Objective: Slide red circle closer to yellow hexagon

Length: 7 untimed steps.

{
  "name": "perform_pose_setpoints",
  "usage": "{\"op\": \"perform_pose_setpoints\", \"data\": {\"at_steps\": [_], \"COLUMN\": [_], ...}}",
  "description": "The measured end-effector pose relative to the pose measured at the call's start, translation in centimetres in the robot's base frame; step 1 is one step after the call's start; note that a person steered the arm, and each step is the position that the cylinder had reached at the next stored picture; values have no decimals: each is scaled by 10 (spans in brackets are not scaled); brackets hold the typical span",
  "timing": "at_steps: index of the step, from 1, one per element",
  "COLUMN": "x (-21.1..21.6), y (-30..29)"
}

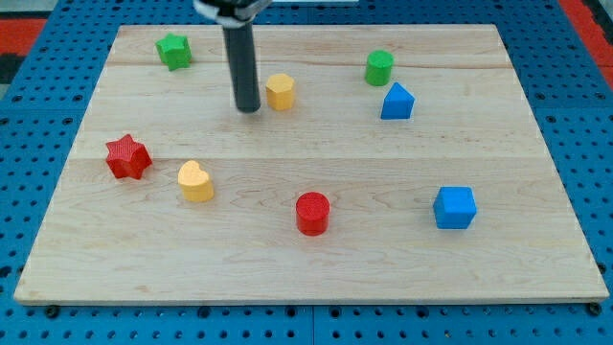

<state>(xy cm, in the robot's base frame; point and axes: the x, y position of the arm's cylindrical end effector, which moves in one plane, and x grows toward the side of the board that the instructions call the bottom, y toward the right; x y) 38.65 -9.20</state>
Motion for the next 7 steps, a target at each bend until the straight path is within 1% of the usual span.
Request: {"op": "perform_pose_setpoints", "data": {"at_steps": [1,2,3,4,5,6,7], "x": [28,30,30,34,59,130,168], "y": [-5,34,34,96,153,166,166]}}
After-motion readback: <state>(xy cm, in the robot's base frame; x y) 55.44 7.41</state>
